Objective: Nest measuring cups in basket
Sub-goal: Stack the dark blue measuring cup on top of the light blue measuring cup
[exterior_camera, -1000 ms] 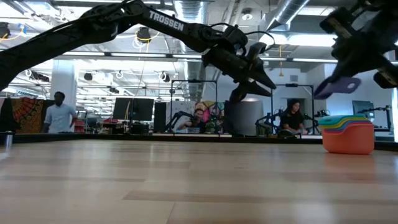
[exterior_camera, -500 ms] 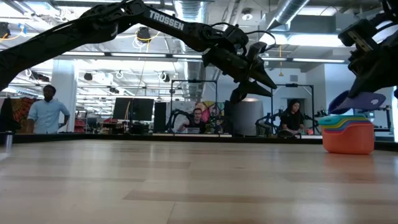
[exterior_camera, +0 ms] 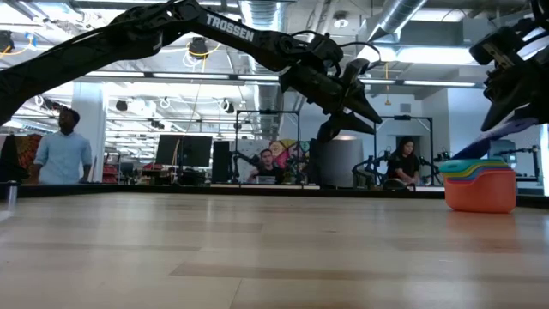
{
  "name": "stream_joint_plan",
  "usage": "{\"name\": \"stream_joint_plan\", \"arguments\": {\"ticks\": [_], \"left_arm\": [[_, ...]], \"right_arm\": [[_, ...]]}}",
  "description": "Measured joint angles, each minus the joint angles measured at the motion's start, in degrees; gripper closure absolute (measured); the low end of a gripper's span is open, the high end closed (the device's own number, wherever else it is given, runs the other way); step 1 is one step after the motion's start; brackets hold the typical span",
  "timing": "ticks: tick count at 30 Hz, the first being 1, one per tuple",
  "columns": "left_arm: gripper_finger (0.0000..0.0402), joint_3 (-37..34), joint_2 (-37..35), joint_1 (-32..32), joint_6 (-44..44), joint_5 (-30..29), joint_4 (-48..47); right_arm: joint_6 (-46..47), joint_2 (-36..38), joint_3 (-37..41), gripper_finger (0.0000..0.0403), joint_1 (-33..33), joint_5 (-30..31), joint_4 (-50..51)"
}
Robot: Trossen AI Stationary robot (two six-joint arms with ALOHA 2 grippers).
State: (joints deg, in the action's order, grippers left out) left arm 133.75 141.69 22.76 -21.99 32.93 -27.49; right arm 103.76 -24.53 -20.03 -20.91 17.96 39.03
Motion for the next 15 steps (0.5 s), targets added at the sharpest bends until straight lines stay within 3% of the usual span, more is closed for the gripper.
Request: {"name": "stream_joint_plan", "arguments": {"ticks": [15], "left_arm": [[0.0298,0.00,0.00,-0.36,-1.14,-0.70,-0.02]], "right_arm": [[1.53,-0.20,0.00,0.0326,0.00,-0.58,0.61]]}}
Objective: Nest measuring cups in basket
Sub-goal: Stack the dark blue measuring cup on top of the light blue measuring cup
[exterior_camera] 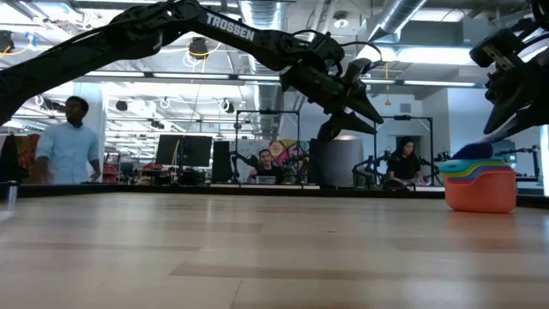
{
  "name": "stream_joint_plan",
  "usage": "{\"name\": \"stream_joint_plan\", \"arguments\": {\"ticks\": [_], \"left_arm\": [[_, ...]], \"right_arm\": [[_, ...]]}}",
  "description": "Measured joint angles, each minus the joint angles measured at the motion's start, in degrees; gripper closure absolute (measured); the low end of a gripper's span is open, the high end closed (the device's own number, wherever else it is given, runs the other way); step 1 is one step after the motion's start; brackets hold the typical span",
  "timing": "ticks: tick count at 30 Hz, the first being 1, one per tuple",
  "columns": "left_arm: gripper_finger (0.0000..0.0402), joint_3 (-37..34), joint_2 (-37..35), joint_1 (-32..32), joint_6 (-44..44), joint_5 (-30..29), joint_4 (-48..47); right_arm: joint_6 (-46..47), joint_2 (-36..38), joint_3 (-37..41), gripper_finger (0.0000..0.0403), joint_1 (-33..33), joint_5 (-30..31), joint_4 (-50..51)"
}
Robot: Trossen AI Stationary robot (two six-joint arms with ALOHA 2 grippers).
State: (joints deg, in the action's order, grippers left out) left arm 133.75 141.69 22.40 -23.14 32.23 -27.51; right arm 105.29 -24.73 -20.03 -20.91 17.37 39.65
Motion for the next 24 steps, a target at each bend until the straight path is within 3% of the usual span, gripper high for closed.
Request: {"name": "stream_joint_plan", "arguments": {"ticks": [15,20,24], "left_arm": [[0.0298,0.00,0.00,-1.09,0.47,1.28,-1.68],[0.0303,-0.04,0.07,-4.74,7.77,-6.06,-9.93],[0.0308,-0.04,0.07,-7.74,12.03,-11.38,-11.29]], "right_arm": [[-0.71,0.07,0.00,0.0326,0.00,-2.73,0.10],[-0.62,-0.93,0.00,0.0331,-0.01,-7.15,1.78],[-0.32,-3.47,0.00,0.0341,0.16,-8.85,3.57]]}}
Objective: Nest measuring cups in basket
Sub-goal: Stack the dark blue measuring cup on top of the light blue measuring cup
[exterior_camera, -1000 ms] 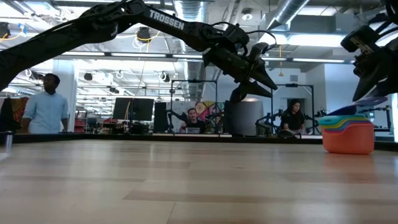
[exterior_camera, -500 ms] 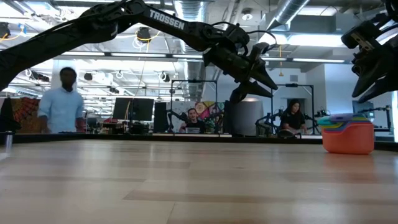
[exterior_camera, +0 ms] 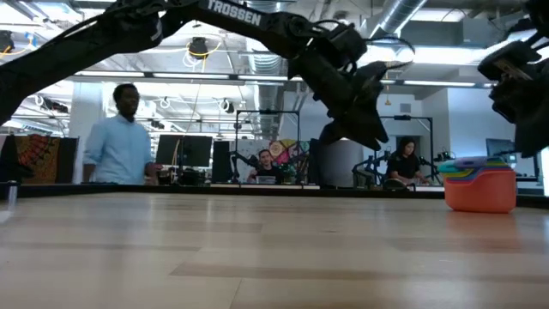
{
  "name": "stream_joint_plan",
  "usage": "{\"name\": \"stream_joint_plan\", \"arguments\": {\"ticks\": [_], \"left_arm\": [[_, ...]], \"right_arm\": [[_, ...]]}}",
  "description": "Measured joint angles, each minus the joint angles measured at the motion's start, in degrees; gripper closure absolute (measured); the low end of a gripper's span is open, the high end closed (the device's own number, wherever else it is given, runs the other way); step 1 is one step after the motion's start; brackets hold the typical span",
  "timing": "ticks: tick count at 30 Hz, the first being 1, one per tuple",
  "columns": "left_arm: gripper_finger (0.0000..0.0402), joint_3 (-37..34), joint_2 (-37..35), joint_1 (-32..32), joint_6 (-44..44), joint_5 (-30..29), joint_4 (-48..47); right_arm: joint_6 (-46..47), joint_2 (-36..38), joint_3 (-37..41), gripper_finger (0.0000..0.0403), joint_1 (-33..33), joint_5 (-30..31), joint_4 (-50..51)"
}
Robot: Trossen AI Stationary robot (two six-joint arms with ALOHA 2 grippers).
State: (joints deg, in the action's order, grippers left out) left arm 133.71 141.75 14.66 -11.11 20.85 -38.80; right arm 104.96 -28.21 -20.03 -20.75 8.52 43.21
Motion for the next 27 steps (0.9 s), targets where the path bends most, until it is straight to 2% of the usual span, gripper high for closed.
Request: {"name": "stream_joint_plan", "arguments": {"ticks": [5,17,27], "left_arm": [[0.0315,0.08,1.70,-3.18,4.38,-4.10,4.14],[0.0320,-0.01,5.99,-5.75,0.77,-0.56,5.68],[0.0320,0.02,6.60,-6.54,0.75,-0.48,6.29]], "right_arm": [[-0.57,-3.69,0.00,0.0354,1.23,-2.08,0.06],[-10.67,-9.64,-0.04,0.0384,8.41,-4.57,-6.22],[-19.00,-14.05,-0.04,0.0376,13.41,-7.31,-14.10]]}}
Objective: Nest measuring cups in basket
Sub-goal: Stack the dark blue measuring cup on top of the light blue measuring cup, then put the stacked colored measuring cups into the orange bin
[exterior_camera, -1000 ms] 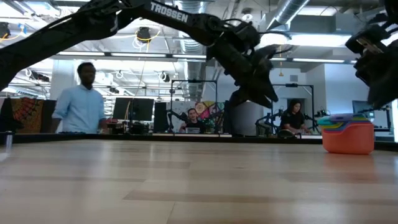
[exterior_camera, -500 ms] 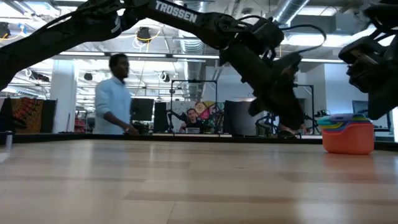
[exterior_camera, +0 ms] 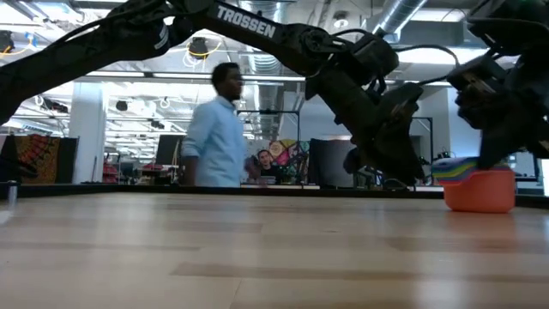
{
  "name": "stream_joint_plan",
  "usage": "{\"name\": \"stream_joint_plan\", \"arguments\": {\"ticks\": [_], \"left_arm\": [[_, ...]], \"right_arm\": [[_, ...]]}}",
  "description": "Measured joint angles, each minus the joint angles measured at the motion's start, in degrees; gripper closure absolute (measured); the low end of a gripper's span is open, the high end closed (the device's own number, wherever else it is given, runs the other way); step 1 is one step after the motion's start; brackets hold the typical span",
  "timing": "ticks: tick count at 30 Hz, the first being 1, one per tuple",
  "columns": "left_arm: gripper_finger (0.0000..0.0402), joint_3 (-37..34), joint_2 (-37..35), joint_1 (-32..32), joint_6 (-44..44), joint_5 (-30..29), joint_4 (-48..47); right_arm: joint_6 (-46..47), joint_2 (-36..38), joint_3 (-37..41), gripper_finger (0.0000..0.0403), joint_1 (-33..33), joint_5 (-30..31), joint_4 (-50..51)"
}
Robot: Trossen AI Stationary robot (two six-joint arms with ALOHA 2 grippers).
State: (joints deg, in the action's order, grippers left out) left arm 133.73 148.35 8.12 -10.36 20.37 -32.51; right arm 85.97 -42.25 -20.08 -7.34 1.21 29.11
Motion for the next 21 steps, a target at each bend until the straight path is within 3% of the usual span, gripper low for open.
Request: {"name": "stream_joint_plan", "arguments": {"ticks": [8,13,21], "left_arm": [[0.0320,0.00,0.00,0.00,-0.34,-0.19,0.43],[0.0320,0.00,0.00,0.35,-0.85,-0.15,-0.57],[0.0320,0.00,-0.29,4.34,-6.52,5.88,-3.25]], "right_arm": [[-3.38,-1.23,0.00,0.0385,2.00,-2.02,-4.19],[-3.82,-0.24,0.00,0.0378,1.71,-7.08,-3.54],[-9.81,0.81,0.00,0.0393,1.71,-10.73,5.45]]}}
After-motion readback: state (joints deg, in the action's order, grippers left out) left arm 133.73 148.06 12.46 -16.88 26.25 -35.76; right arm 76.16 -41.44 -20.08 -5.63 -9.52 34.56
